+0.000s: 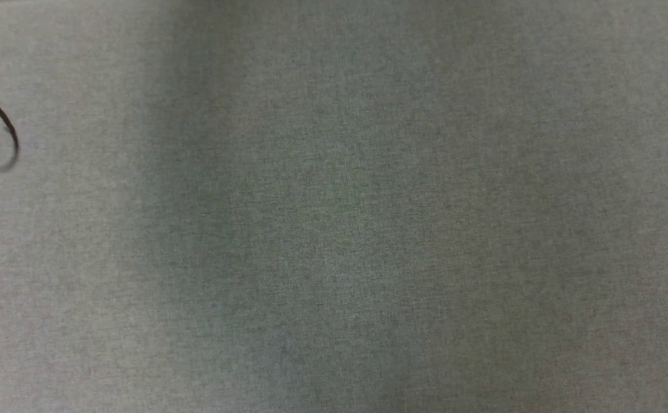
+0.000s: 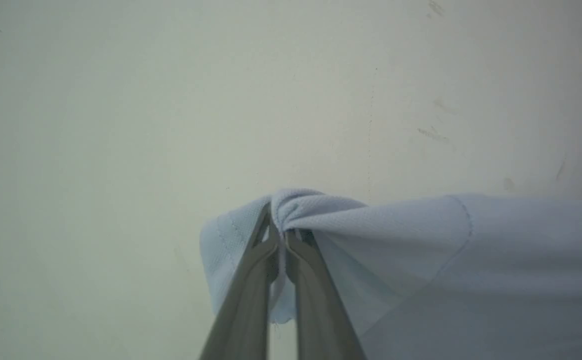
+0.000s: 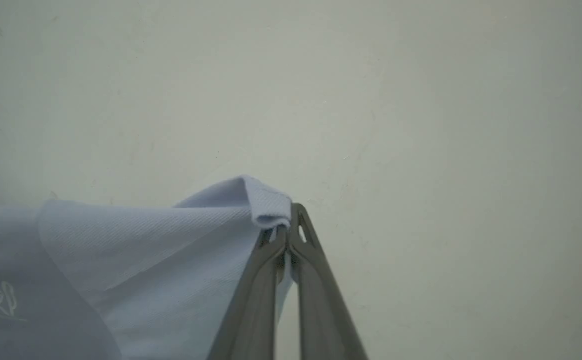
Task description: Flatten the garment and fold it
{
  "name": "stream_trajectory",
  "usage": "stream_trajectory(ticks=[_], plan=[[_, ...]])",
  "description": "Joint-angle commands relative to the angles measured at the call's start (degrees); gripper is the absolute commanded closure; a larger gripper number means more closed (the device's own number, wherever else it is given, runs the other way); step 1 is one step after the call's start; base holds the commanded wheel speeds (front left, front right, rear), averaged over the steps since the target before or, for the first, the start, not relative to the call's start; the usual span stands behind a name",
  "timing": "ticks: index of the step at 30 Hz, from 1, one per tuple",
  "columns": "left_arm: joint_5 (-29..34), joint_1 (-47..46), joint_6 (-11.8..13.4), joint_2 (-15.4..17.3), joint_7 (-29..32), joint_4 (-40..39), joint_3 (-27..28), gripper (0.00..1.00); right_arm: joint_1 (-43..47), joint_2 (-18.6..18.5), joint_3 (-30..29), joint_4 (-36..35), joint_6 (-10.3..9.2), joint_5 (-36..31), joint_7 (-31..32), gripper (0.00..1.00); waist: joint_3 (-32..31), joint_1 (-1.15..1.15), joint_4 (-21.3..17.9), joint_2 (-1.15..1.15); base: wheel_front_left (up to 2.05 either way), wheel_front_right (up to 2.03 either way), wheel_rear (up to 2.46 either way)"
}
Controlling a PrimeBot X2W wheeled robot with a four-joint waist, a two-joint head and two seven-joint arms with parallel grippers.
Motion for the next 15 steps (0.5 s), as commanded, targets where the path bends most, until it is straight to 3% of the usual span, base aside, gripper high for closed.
stream_trajectory(ticks=[1,8,15], plan=[[-0.6,1.6,-0.4,0.0,-0.8,1.0,0.2,1.0,0.9,0.4,0.6,0.9,-0.12,0.9,-0.5,1.0,0.7,-0.02,-0.2,0.0,0.0,0.0,0.0],[-3.9,12.2,-1.6,-1.6,-4.7,4.2,1.1,1.0,9.9,1.3,5.4,2.7,-0.12,5.8,-1.2,1.0,-2.4,-0.02,0.7,0.0,0.0,0.0,0.0],[-8.4,33.5,0.0,-1.5,-6.4,-1.5,4.2,1.0,27.5,-0.2,8.4,-5.5,-0.12,10.9,-1.3,1.0,-10.5,-0.02,1.5,0.0,0.0,0.0,0.0]])
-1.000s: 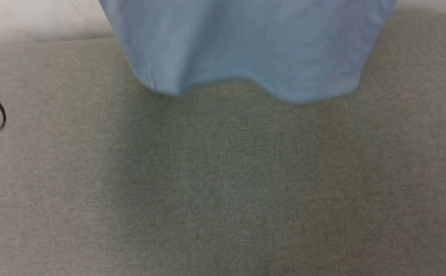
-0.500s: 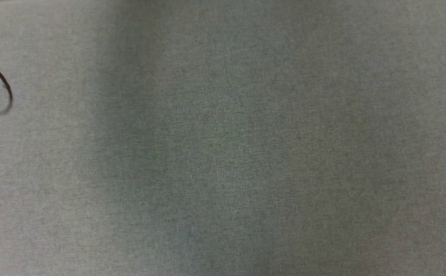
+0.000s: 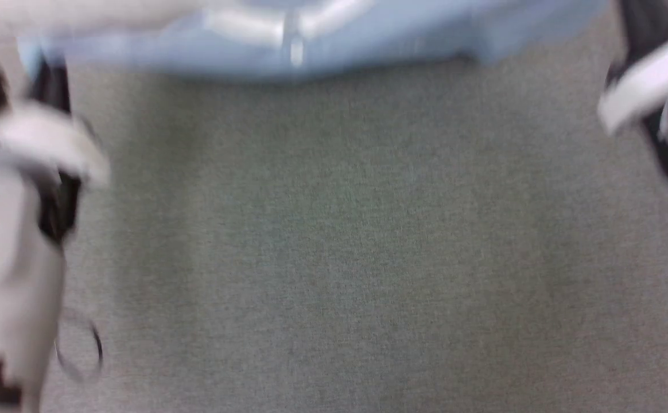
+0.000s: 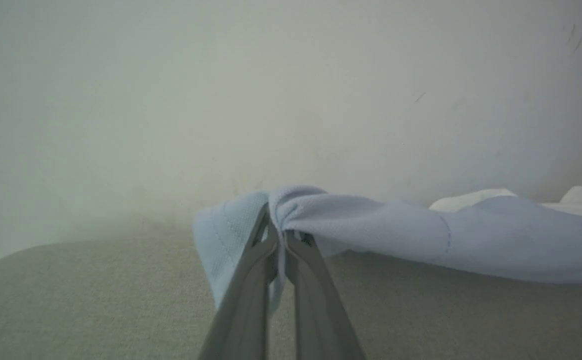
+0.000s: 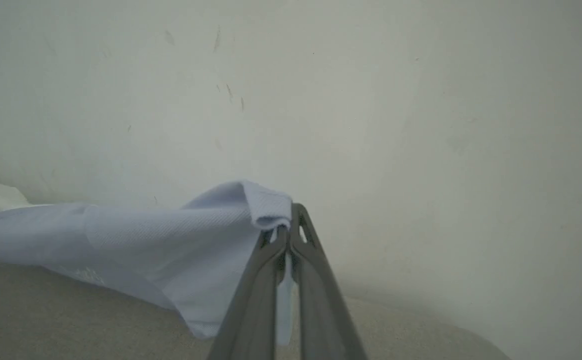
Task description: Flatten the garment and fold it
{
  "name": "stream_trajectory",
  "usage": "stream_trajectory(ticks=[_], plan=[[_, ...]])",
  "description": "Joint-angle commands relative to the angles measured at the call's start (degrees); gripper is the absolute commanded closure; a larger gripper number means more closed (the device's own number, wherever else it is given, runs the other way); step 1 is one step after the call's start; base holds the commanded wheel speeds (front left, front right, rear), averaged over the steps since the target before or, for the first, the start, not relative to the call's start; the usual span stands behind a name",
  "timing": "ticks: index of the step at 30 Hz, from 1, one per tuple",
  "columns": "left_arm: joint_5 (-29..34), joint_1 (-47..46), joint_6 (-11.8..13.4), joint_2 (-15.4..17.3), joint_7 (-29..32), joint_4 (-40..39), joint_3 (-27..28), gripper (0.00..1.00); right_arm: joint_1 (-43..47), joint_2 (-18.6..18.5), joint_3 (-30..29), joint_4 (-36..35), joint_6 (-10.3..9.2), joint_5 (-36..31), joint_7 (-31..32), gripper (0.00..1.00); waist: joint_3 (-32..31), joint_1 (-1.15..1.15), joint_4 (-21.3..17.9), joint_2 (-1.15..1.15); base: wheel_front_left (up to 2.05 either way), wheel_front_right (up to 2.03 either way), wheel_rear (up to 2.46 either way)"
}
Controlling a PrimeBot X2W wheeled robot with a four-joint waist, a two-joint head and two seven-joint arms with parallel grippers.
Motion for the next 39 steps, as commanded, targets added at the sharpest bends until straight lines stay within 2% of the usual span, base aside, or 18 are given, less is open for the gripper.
stream_trajectory(ticks=[1,5,9,14,15,16,17,22,27,34,35,36,39], plan=[[-0.7,4.7,1.1,0.4,-0.5,-2.3,0.6,1.0,3.9,-1.0,0.0,-2.1,-0.12,0.9,-0.1,1.0,-5.8,0.01,1.0,0.0,0.0,0.0,0.0],[-2.8,20.4,4.9,0.7,1.0,-12.7,1.9,1.0,16.6,-2.7,-2.3,-10.5,-0.12,2.4,3.3,1.0,-9.9,0.01,1.3,0.0,0.0,0.0,0.0],[-3.9,36.2,11.0,1.8,4.6,-26.6,2.9,1.0,30.0,-2.7,-8.5,-20.5,-0.12,1.8,8.8,1.0,-12.9,0.01,1.4,0.0,0.0,0.0,0.0],[-4.5,52.8,18.2,3.9,11.0,-43.1,3.8,1.0,47.1,1.8,-17.7,-33.5,-0.12,-1.1,17.1,1.0,-14.4,0.01,1.7,0.0,0.0,0.0,0.0],[-4.5,52.8,18.2,3.9,11.0,-43.1,3.8,1.0,47.1,1.8,-17.7,-33.5,-0.12,-1.1,17.1,1.0,-14.4,0.01,1.7,0.0,0.0,0.0,0.0],[-4.3,57.9,20.2,5.0,13.8,-48.0,3.4,1.0,53.1,4.1,-20.7,-38.2,-0.12,-2.5,20.2,1.0,-14.7,0.01,1.9,0.0,0.0,0.0,0.0],[-4.3,57.9,20.2,5.0,13.8,-48.0,3.4,1.0,53.1,4.1,-20.7,-38.2,-0.12,-2.5,20.2,1.0,-14.7,0.01,1.9,0.0,0.0,0.0,0.0],[-5.4,67.7,23.7,6.1,18.7,-55.4,3.1,1.0,64.7,9.1,-24.4,-46.2,-0.12,-3.8,28.5,1.0,-15.5,0.01,2.3,0.0,0.0,0.0,0.0],[-7.2,74.2,26.6,6.3,22.4,-58.7,3.4,1.0,73.5,12.3,-26.4,-50.9,-0.12,-4.3,36.5,1.0,-15.8,0.01,2.9,0.0,0.0,0.0,0.0],[-9.1,78.3,28.4,6.9,25.2,-60.8,4.5,1.0,81.0,12.0,-26.5,-54.9,-0.12,-2.0,51.0,1.0,-15.4,0.01,3.3,0.0,0.0,0.0,0.0],[-9.1,78.3,28.5,6.9,24.8,-61.1,4.7,1.0,81.3,12.3,-26.7,-55.7,-0.12,-1.1,52.3,0.87,-15.3,0.01,3.5,0.0,0.0,0.0,0.0],[-9.0,78.1,28.4,6.9,24.7,-61.3,4.8,1.0,81.2,12.6,-27.0,-56.7,-0.12,-0.3,53.0,0.02,-15.2,0.01,3.8,0.0,0.0,0.0,0.0],[-8.9,77.1,28.2,6.7,24.0,-62.0,4.9,1.0,79.6,14.0,-28.2,-59.4,-0.12,3.5,53.5,0.0,-14.8,0.01,4.8,0.0,0.0,0.0,0.0]])
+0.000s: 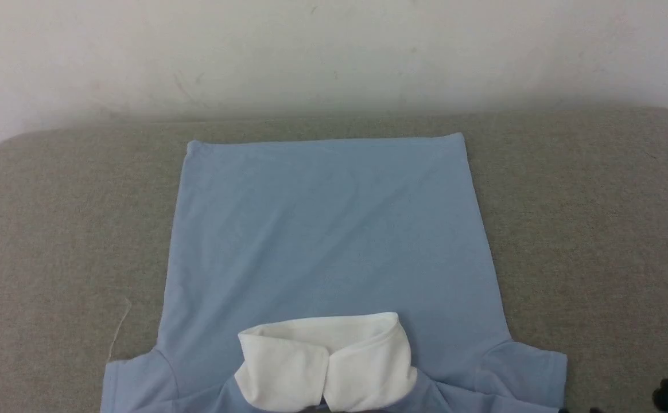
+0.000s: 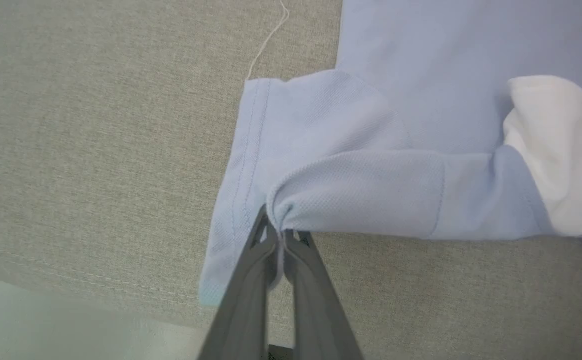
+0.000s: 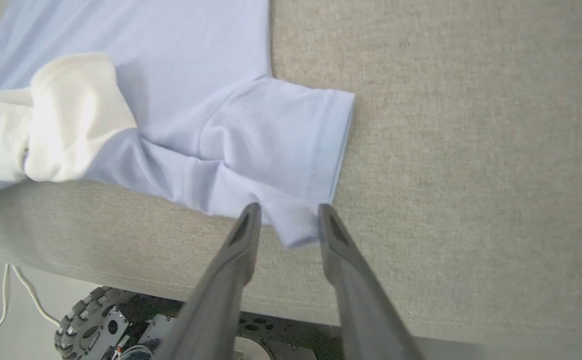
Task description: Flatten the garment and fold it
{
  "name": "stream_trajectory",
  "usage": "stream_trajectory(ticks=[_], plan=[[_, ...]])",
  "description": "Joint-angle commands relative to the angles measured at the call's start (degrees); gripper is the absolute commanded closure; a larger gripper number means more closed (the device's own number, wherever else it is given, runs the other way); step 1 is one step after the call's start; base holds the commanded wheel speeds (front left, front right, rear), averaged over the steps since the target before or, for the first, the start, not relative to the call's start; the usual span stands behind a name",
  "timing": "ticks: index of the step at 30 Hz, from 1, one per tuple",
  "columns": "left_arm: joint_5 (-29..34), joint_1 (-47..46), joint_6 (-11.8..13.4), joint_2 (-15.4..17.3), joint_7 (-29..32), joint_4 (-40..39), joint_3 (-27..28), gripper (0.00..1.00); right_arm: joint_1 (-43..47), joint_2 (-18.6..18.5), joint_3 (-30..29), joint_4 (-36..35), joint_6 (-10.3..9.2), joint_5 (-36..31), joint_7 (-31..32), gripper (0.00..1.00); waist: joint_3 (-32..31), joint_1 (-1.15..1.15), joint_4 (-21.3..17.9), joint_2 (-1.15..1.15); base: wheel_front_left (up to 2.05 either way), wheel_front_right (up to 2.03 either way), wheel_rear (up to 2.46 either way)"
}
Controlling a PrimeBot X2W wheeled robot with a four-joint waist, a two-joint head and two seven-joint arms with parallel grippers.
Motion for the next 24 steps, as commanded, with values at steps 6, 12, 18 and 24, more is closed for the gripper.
stream_trajectory(ticks=[6,12,18,24], plan=[[1.2,-3.6,-0.3,-0.5,-1.5,-2.4,-0.4,1.0,-11.4,0.9,-6.1,-0.5,-0.05,2.0,-6.5,0.0,3.0,0.0,3.9,0.0,0.0,0.0,0.0],[2.1,-8.5,-0.9,-3.3,-4.0,-4.7,-2.1,1.0,-31.5,-1.7,-8.6,15.0,-0.05,-1.2,-13.6,0.0,8.3,0.0,8.3,0.0,0.0,0.0,0.0],[3.5,-15.3,-3.1,-6.5,-7.3,-5.1,-4.9,1.0,-51.8,-6.0,-7.0,34.4,-0.05,-3.4,-16.4,0.0,14.1,0.0,14.1,0.0,0.0,0.0,0.0],[4.2,-20.2,-5.5,-9.2,-10.1,-3.4,-7.5,1.0,-67.4,-10.1,-4.1,51.1,-0.05,-3.6,-12.1,0.0,18.7,0.0,18.5,0.0,0.0,0.0,0.0]])
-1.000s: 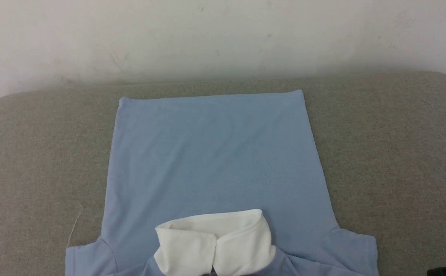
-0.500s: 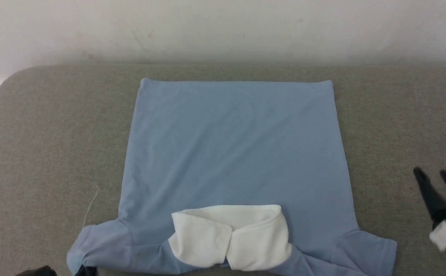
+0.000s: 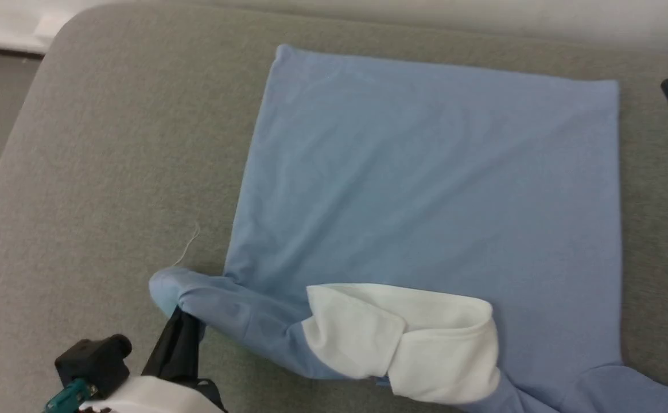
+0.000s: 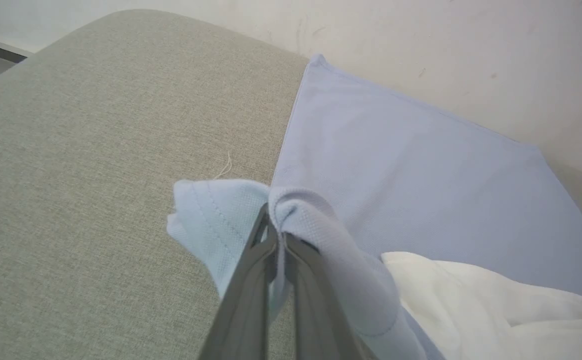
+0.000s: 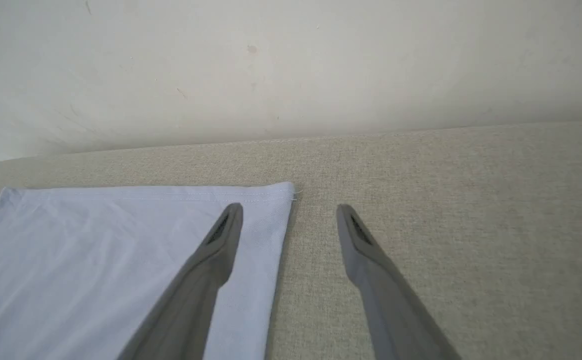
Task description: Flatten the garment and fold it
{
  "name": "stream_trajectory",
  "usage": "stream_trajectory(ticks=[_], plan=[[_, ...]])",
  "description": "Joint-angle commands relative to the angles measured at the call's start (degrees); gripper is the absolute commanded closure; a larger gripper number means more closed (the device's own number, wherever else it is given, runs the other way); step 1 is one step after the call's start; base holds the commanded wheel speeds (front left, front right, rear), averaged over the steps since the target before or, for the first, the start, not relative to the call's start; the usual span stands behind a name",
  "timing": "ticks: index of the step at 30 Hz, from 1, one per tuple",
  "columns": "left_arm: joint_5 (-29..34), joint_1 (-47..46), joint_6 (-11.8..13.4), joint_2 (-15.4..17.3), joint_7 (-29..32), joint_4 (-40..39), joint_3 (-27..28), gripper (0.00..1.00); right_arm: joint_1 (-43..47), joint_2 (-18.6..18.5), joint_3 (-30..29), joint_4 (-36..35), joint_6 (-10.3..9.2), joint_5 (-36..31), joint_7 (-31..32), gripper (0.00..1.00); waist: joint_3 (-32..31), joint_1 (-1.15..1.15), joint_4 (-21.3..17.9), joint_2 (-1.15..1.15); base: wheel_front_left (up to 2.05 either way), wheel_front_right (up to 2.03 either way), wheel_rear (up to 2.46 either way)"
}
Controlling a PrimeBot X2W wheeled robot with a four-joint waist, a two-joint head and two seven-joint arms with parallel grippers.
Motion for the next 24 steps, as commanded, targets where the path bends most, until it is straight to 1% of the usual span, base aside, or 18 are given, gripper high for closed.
stream_trajectory(ticks=[1,4,8,11,15,16,17,18,19,21,24], plan=[[0.4,-1.4,-0.6,-0.5,-0.6,0.5,-0.3,1.0,-2.0,-0.9,0.2,1.9,-0.04,-0.2,0.9,0.0,6.0,-0.02,6.0,0.0,0.0,0.0,0.0],[0.2,-3.2,-1.3,-2.0,-2.2,1.8,-0.8,1.0,-7.0,-2.8,1.5,8.3,-0.04,-1.0,5.1,0.0,7.8,-0.02,7.7,0.0,0.0,0.0,0.0],[-0.3,-4.6,-2.7,-4.0,-4.5,3.8,-1.7,1.0,-11.7,-4.8,4.0,13.6,-0.04,-1.8,8.0,0.0,9.7,-0.02,9.7,0.0,0.0,0.0,0.0],[-0.2,-5.5,-3.4,-4.5,-5.8,5.6,-1.9,1.0,-13.8,-5.5,5.3,17.3,-0.04,-1.6,10.9,0.0,10.4,-0.02,10.4,0.0,0.0,0.0,0.0],[-0.2,-6.3,-3.9,-4.8,-6.6,7.0,-2.1,1.0,-15.0,-6.1,7.0,22.6,-0.04,-2.5,16.7,0.0,10.6,-0.02,10.6,0.0,0.0,0.0,0.0],[-0.2,-6.4,-4.0,-4.8,-6.7,7.2,-2.0,1.0,-15.2,-6.1,7.1,23.9,-0.04,-2.6,18.5,0.16,10.5,-0.02,10.6,0.0,0.0,0.0,0.0],[-0.2,-6.5,-4.0,-4.8,-6.8,7.4,-2.0,1.0,-15.3,-6.0,7.2,25.1,-0.04,-2.7,20.2,0.62,10.4,-0.02,10.5,0.0,0.0,0.0,0.0],[-0.2,-6.5,-4.0,-4.8,-6.9,7.5,-2.0,1.0,-15.3,-5.9,7.5,25.8,-0.04,-3.1,21.7,0.96,10.3,-0.02,10.4,0.0,0.0,0.0,0.0],[-0.2,-6.5,-4.0,-4.7,-6.9,7.7,-1.9,1.0,-15.3,-5.8,7.9,26.3,-0.04,-3.4,22.7,1.0,10.1,-0.02,10.2,0.0,0.0,0.0,0.0],[-0.2,-6.5,-4.0,-4.5,-7.0,8.0,-1.7,1.0,-15.5,-5.8,9.0,25.6,-0.04,-4.1,22.7,1.0,9.6,-0.02,9.8,0.0,0.0,0.0,0.0],[-0.2,-6.6,-4.0,-4.1,-7.0,8.3,-1.5,1.0,-15.9,-6.4,11.5,22.8,-0.04,-5.1,20.4,1.0,8.1,-0.02,8.9,0.0,0.0,0.0,0.0]])
